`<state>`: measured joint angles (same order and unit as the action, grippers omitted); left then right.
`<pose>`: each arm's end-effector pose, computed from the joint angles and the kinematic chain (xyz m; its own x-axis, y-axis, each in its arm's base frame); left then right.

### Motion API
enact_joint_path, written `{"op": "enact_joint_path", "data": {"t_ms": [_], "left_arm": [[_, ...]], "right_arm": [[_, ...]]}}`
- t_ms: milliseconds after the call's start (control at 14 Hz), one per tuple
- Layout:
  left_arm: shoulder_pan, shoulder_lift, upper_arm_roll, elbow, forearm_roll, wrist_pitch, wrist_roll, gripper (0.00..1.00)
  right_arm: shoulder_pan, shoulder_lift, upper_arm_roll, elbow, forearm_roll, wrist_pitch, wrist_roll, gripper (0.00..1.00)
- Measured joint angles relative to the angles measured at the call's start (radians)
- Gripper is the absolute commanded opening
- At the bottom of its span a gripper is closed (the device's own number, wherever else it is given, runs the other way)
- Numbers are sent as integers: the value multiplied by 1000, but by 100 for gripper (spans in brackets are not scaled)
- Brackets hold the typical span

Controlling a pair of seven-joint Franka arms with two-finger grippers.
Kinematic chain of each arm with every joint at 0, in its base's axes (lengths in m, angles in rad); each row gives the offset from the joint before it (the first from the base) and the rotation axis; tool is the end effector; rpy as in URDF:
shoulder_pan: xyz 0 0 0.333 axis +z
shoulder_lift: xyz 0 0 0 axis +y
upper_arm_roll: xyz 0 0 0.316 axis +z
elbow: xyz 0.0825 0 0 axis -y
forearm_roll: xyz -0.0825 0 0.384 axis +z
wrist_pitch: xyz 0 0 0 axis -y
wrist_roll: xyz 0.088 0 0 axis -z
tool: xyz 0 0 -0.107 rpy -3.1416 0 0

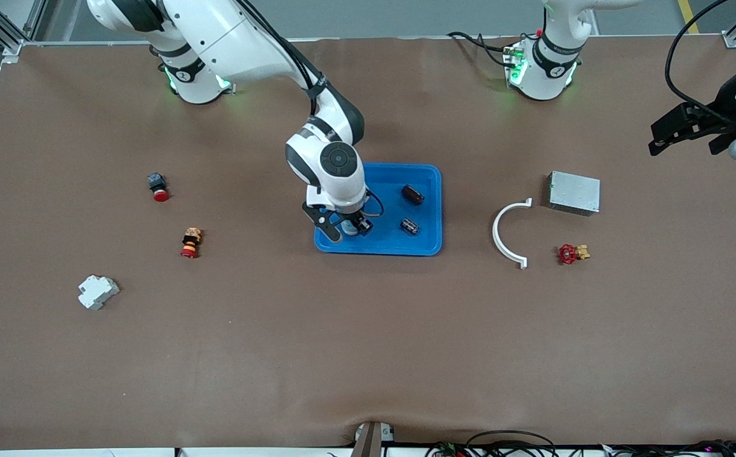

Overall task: Place electrolytic capacitor and blue bell in tray
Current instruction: 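Lower the bell into the tray and open the right gripper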

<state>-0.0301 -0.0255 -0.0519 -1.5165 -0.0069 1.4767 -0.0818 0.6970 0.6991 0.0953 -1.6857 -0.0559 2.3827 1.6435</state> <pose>0.5352 -0.0452 0.6556 0.9999 -0.0008 -0.0147 -0.0007 -1.0000 0.0044 0.4813 0.4779 0.1938 0.6725 -0.7397 -0.0228 -0.7399 -0.6727 -0.0002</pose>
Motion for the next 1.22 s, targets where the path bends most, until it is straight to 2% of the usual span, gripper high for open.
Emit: {"op": "enact_joint_path", "data": {"t_ms": [502, 573, 645, 717, 1218], "left_arm": [[4, 0, 4, -5, 0, 18, 3, 100], [4, 0, 4, -5, 0, 24, 3, 100], [4, 1, 4, -6, 0, 27, 3, 100], [4, 2, 4, -7, 0, 30, 3, 100], [3, 5, 4, -7, 0, 34, 3, 100]], "right_arm": [[3, 14, -2, 1, -2, 7, 2, 0], [3, 15, -2, 2, -2, 7, 2, 34], [3, 15, -2, 2, -2, 7, 5, 93], [3, 15, -2, 2, -2, 7, 13, 100], [8, 16, -2, 7, -32, 7, 28, 100]]}}
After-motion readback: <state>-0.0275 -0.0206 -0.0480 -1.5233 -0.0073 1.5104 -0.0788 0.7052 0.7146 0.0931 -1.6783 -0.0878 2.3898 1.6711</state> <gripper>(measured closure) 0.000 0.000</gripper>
